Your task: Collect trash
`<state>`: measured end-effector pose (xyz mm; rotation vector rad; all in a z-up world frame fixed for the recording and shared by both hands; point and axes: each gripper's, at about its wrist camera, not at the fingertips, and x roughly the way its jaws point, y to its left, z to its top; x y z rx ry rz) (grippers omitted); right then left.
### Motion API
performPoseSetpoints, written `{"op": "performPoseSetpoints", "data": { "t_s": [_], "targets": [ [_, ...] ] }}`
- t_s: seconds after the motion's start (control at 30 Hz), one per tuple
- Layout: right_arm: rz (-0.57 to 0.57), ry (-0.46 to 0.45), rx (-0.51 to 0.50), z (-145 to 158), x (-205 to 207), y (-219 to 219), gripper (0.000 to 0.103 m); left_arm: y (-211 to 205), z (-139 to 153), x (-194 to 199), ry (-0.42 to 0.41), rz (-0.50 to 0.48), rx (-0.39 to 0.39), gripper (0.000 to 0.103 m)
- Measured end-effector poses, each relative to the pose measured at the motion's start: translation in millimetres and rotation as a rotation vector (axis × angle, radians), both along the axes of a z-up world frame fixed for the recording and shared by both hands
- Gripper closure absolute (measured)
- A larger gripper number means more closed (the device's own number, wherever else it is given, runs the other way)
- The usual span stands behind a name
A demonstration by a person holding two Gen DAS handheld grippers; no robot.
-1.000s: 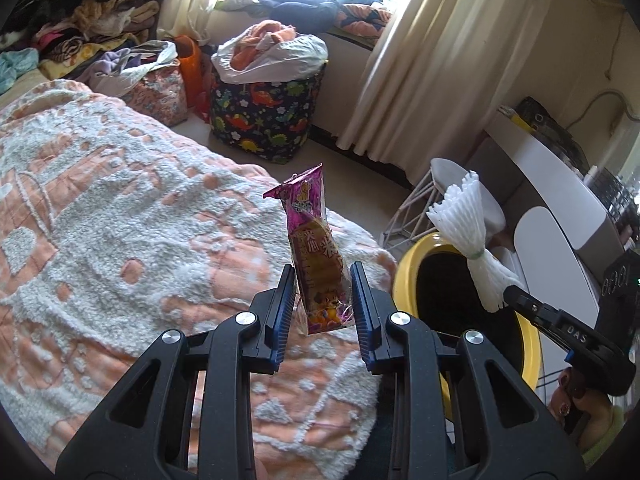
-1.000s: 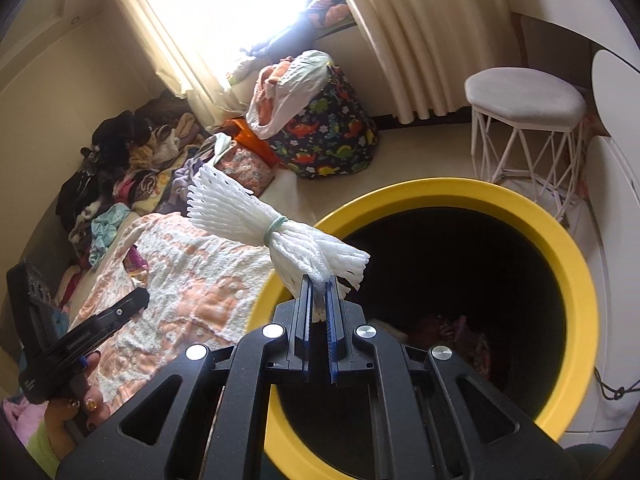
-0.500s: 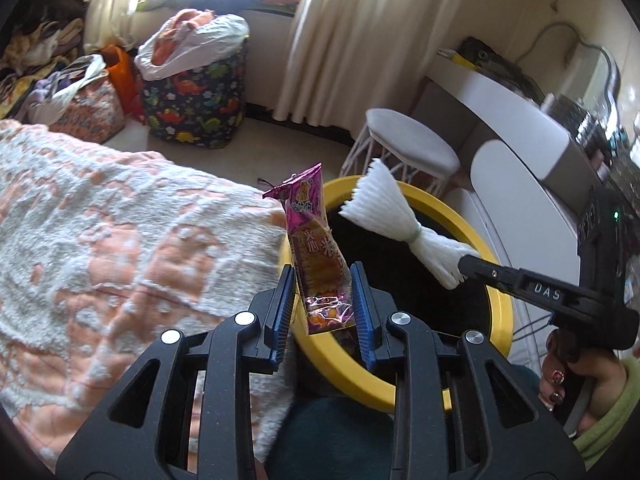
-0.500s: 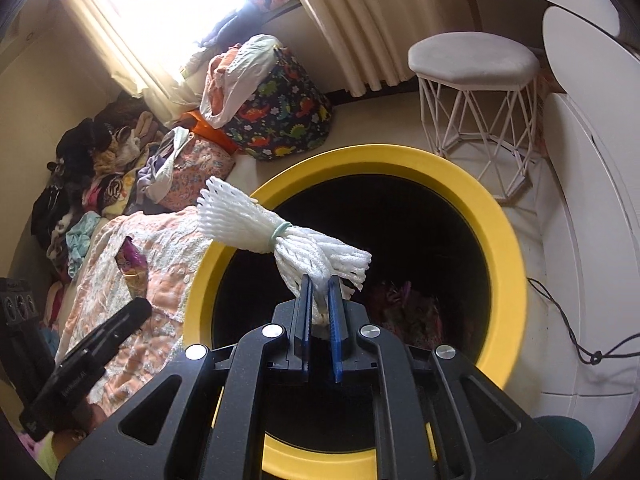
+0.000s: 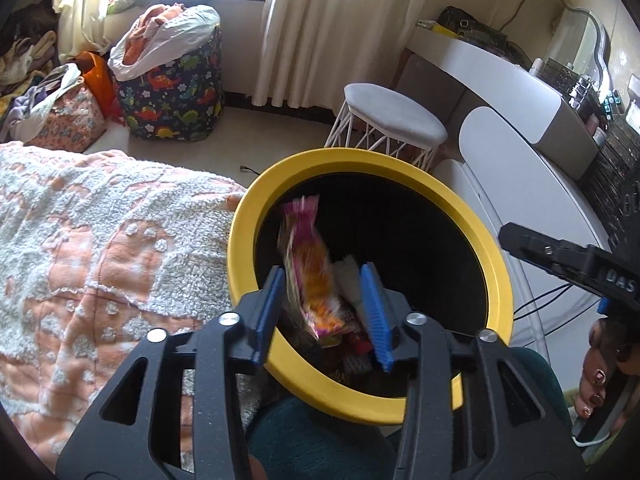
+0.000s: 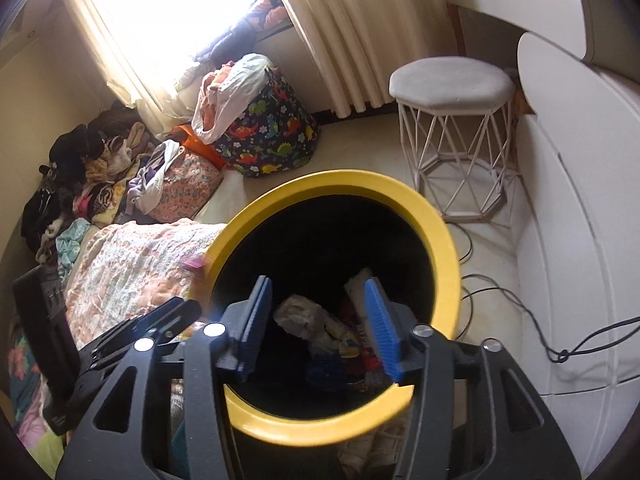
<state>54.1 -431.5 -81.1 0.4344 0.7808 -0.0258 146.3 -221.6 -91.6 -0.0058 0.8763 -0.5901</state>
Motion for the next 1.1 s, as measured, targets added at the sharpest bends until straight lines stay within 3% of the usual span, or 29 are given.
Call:
{"op": "performPoseSetpoints", "data": {
  "t_s": [0.07,0.17,0.27,0.67,0.87,1.1],
  "targets": [
    [0.0,-0.016,-0.022,4,-9,1,0.046,-1,0,-1,-0.006,0.001,0.002,0.048],
    [-0.004,-0.039,-0.048,12,-19,4,0.037,0,1,-3,-0.009,-0.001,-0.002,0.044],
    [0.001,-0.062,-0.067,17,-25,9,0.032,4,5,-6,-0.022,0.007,-0.005,0.031],
    [0.022,-0.1,-0.105,25,-29,23,0.026,32,19,-15,-0.041,0.056,-0.008,0.022],
    [0.022,-0.111,-0.118,26,-29,28,0.02,49,23,-17,-0.034,0.094,-0.008,0.012],
    [0.009,-0.133,-0.132,28,-33,33,0.012,68,34,-22,-0.037,0.131,-0.021,0.011]
  ]
}}
